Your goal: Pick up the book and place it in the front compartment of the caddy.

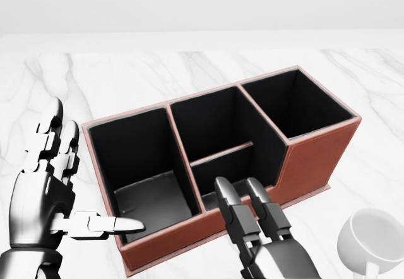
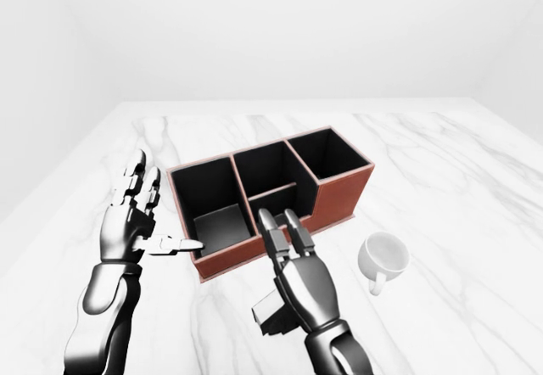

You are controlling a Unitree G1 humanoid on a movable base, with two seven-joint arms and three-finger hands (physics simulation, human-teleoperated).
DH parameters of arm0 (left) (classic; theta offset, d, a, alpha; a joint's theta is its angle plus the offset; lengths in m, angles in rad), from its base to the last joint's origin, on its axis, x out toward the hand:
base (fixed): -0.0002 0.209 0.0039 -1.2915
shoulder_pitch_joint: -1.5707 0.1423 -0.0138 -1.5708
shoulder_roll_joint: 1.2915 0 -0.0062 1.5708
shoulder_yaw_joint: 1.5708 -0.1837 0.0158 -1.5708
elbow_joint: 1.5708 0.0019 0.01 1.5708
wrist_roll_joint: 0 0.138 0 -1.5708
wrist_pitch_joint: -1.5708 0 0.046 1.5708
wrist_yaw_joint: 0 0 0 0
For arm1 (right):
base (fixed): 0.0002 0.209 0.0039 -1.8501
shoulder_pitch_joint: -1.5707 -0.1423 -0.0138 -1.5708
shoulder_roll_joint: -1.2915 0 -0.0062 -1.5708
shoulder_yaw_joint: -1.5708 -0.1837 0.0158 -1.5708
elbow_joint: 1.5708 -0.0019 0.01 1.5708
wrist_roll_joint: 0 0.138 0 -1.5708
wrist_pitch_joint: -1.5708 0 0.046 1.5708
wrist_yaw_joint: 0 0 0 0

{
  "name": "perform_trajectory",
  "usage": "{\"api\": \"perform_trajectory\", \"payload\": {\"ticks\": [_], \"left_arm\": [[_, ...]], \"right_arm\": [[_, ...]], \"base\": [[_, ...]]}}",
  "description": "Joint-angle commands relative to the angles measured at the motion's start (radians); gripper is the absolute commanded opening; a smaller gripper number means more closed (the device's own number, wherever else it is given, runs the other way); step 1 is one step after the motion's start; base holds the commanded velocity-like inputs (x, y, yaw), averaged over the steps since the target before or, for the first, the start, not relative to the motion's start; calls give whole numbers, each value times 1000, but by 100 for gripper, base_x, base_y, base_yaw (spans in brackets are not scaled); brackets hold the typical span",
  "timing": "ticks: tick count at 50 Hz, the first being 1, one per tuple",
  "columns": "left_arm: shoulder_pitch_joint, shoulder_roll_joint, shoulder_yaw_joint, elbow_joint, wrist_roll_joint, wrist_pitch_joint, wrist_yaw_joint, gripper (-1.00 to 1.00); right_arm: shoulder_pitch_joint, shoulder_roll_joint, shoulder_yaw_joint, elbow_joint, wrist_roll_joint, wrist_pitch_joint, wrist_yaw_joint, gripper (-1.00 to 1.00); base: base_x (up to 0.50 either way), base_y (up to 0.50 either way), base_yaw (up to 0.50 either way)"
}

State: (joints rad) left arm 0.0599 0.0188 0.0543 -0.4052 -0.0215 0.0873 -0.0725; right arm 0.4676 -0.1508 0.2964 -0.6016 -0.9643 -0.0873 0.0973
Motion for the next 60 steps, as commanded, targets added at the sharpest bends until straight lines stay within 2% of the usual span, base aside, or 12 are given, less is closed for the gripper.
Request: {"api": "perform_trajectory", "payload": {"ticks": [1,29,40,60], "left_arm": [[1,0,0,-3,0,0,0,100],[2,-1,-3,0,2,0,1,100],[1,0,-2,7,3,0,1,100],[0,0,-3,4,4,0,3,100]], "right_arm": [[-10,-4,7,41,-4,0,-18,100],[-17,-7,23,99,-15,0,-44,100],[-49,-5,10,185,-13,0,-75,100],[-58,-2,15,205,-20,0,-69,100]], "base": [[0,0,0],[0,0,0],[0,0,0],[0,0,0]]}}
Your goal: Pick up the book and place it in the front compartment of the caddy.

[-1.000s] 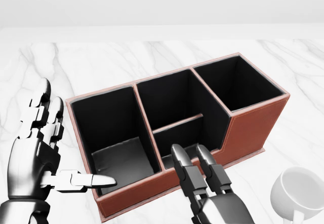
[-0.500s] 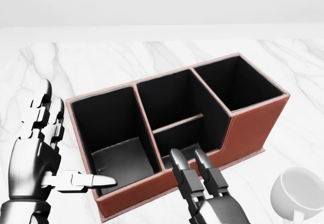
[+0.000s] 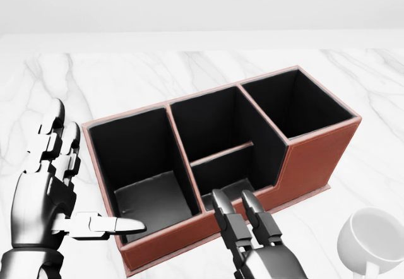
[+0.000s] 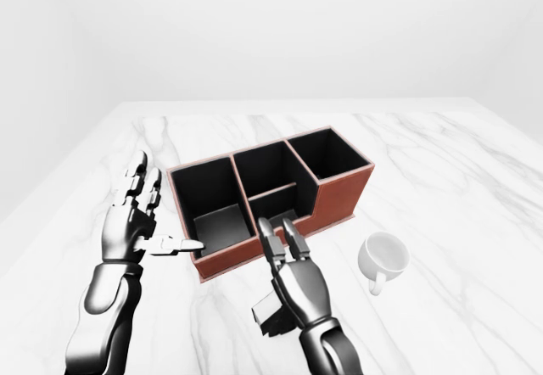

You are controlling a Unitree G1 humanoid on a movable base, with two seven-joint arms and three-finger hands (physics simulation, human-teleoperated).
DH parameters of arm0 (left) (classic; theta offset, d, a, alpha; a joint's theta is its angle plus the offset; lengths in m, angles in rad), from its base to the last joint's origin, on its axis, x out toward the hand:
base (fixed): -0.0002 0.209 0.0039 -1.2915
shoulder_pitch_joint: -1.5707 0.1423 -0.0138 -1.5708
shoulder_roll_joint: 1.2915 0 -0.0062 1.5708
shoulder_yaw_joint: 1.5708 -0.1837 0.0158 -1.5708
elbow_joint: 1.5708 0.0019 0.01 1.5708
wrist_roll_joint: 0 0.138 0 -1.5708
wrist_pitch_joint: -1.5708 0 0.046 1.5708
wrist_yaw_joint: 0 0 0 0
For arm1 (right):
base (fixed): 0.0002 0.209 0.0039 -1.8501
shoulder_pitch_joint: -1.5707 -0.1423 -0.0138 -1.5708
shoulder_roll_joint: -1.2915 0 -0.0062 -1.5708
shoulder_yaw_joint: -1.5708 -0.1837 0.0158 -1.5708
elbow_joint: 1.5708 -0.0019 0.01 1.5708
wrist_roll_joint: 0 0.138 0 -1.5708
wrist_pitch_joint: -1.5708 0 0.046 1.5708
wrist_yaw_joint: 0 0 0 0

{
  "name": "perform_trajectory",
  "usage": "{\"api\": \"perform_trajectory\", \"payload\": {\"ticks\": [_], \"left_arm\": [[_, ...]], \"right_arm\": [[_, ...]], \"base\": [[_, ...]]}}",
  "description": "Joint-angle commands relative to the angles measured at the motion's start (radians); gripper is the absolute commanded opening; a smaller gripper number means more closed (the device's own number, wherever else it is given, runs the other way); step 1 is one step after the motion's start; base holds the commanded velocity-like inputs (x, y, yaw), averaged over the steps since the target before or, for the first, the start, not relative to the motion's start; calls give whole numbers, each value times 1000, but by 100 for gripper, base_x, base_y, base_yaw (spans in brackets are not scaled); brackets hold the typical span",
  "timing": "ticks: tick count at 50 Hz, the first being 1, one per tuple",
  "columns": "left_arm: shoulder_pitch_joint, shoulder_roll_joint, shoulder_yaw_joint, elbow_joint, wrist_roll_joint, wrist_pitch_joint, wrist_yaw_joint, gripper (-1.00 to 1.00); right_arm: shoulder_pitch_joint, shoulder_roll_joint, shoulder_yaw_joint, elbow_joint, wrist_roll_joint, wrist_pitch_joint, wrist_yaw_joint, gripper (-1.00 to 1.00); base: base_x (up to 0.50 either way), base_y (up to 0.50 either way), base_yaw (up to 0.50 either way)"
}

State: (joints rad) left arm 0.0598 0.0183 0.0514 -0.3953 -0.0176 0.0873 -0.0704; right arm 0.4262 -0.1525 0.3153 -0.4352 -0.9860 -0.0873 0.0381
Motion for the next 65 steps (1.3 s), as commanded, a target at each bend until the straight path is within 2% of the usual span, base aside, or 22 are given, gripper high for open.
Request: {"api": "perform_trajectory", "payload": {"ticks": [1,21,38,39,40,59,65], "left_arm": [[1,0,-1,-8,1,0,1,100],[-1,0,0,-4,1,0,1,100],[2,-1,-2,-5,1,0,0,100],[3,-1,-2,-6,2,0,0,100],[2,0,-1,-7,2,0,1,100],[1,0,-1,-9,1,0,1,100],[0,0,-1,-9,1,0,1,100]], "right_arm": [[-20,0,-7,46,2,0,-13,100],[-61,18,-32,176,-7,0,-56,100],[-57,24,-26,204,-20,0,-62,100],[-55,25,-26,197,-18,0,-62,14],[-50,25,-25,186,-15,0,-57,-100],[-68,21,-31,223,-12,0,-72,-100],[-43,22,-26,163,-17,0,-47,-100]], "base": [[0,0,0],[0,0,0],[0,0,0],[0,0,0],[0,0,0],[0,0,0],[0,0,0]]}}
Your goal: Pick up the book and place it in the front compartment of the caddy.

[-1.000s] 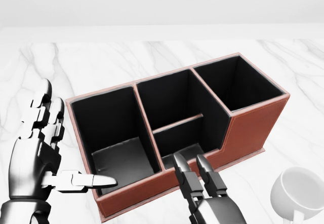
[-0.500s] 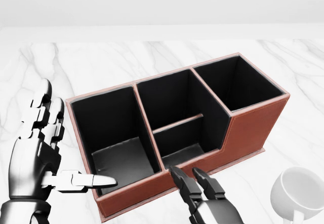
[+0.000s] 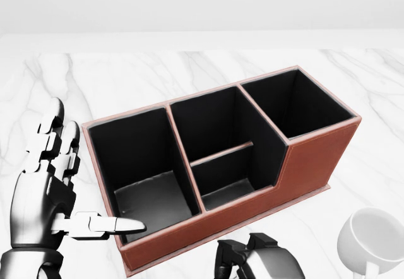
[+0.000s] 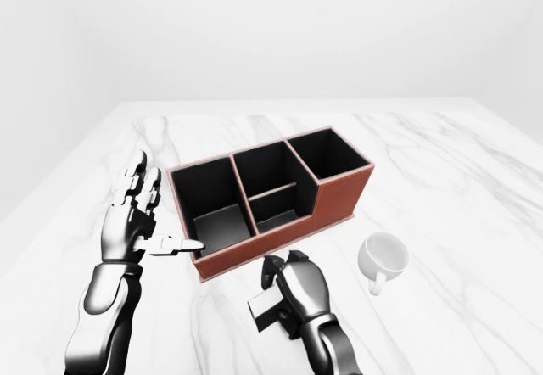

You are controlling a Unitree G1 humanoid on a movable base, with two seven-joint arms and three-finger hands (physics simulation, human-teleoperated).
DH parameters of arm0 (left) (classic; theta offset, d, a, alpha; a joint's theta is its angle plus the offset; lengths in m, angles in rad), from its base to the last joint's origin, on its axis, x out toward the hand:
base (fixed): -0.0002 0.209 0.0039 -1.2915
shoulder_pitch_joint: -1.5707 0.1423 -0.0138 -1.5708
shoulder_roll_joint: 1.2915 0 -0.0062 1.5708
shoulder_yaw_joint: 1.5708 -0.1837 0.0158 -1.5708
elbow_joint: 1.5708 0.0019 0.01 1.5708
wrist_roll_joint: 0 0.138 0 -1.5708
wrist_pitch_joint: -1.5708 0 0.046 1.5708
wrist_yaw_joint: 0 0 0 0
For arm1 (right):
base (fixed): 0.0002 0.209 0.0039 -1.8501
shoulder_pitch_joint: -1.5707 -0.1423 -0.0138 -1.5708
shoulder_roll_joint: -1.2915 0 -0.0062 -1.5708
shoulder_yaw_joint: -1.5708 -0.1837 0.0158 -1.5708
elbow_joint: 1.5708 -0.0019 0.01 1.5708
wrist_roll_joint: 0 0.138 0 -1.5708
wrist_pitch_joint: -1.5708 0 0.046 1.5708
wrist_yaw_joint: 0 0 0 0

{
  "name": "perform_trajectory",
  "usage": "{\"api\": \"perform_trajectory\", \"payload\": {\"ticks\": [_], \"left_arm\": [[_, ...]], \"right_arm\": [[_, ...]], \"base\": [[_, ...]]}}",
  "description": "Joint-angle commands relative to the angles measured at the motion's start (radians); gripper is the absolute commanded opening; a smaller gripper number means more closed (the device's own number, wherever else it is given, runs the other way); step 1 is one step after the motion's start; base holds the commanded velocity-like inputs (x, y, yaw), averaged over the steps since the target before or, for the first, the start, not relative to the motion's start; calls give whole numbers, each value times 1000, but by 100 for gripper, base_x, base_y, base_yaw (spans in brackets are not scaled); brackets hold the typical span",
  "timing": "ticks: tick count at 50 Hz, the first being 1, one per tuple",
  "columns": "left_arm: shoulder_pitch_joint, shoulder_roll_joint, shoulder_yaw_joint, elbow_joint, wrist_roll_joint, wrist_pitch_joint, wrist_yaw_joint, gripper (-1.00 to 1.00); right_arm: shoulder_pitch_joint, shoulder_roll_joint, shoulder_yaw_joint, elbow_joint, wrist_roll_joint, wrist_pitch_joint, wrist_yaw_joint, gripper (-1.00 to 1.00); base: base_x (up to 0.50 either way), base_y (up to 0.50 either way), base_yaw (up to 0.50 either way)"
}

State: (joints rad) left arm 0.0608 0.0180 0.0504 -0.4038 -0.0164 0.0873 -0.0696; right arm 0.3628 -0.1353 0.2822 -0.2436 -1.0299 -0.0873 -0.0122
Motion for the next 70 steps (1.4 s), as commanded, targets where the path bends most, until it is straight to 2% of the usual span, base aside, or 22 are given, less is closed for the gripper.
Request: {"api": "perform_trajectory", "payload": {"ticks": [1,23,48,55,66,70], "left_arm": [[-1,0,0,0,0,0,0,100],[1,0,0,-3,-1,0,2,100],[-3,1,7,2,-4,0,1,100],[-5,1,6,9,-3,0,2,100],[-6,1,5,13,-2,0,3,100],[-8,2,7,17,-4,0,3,100]], "right_arm": [[21,4,8,-31,27,0,4,-100],[24,20,-72,-210,22,0,109,-100],[-4,55,-96,-380,-21,0,247,-100],[-36,63,-92,-423,-34,27,298,-100],[-109,80,-113,-445,-43,50,364,-100],[-154,91,-128,-469,-44,71,413,-100]], "base": [[0,0,0],[0,0,0],[0,0,0],[0,0,0],[0,0,0],[0,0,0]]}}
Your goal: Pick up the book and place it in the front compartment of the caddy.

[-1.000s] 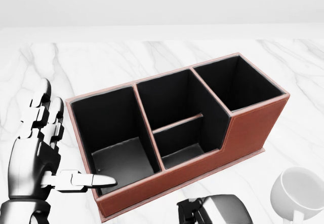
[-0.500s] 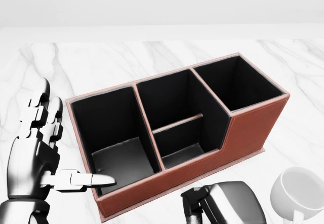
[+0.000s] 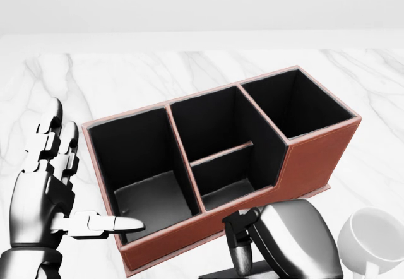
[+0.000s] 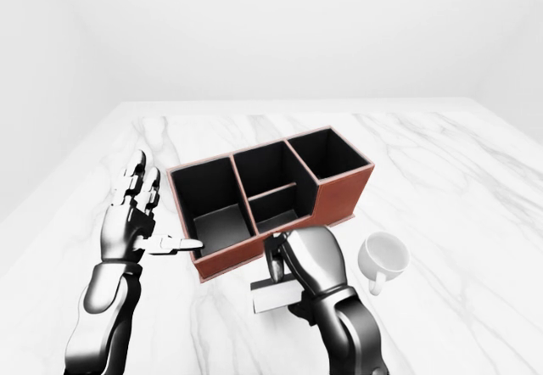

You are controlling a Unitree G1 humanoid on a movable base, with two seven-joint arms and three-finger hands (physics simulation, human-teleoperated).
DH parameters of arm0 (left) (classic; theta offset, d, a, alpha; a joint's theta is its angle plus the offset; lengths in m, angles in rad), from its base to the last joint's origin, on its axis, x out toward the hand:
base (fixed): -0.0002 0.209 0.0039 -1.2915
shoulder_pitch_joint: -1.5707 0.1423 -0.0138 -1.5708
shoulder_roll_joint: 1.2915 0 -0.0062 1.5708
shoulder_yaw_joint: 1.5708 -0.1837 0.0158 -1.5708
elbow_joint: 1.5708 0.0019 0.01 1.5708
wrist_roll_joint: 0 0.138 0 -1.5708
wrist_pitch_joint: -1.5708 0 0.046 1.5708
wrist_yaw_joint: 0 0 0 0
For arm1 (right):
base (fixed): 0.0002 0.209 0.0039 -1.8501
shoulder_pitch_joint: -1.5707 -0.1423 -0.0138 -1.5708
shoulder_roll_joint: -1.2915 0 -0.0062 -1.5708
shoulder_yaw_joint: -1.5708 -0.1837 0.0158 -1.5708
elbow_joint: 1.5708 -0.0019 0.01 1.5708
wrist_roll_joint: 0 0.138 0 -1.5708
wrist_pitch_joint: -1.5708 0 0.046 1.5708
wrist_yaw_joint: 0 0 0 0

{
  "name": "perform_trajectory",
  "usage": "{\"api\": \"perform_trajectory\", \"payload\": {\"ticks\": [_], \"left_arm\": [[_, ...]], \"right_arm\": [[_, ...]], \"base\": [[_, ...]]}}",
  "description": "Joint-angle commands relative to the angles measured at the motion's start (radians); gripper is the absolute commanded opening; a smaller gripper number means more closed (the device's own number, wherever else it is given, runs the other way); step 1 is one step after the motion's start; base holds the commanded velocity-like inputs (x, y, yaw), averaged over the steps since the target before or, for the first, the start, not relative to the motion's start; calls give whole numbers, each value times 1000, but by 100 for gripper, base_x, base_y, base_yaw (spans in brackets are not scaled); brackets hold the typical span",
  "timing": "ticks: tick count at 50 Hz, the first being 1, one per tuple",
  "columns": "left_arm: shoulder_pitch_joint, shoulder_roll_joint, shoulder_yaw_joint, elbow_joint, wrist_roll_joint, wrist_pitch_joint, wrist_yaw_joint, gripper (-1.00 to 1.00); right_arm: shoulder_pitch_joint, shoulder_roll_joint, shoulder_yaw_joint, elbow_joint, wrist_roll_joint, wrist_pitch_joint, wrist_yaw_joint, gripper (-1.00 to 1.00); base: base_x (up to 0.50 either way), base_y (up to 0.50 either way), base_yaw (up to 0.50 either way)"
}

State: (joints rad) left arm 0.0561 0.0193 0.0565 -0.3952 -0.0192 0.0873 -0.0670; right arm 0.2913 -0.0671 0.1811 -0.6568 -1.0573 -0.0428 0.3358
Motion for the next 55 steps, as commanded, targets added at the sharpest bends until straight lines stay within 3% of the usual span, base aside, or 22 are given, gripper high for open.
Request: {"api": "perform_trajectory", "payload": {"ticks": [1,25,33,55], "left_arm": [[-3,1,1,9,-1,0,1,100],[-1,0,-1,6,0,0,1,100],[-4,2,5,9,-4,0,0,100],[-6,2,4,14,-2,0,1,100]], "right_arm": [[-100,25,-34,-62,-17,33,80,-100],[-372,52,-91,-78,-39,130,267,-100],[-498,58,-103,-49,-30,130,336,-100],[-616,25,-132,87,-2,130,303,-100]], "base": [[0,0,0],[0,0,0],[0,0,0],[0,0,0]]}}
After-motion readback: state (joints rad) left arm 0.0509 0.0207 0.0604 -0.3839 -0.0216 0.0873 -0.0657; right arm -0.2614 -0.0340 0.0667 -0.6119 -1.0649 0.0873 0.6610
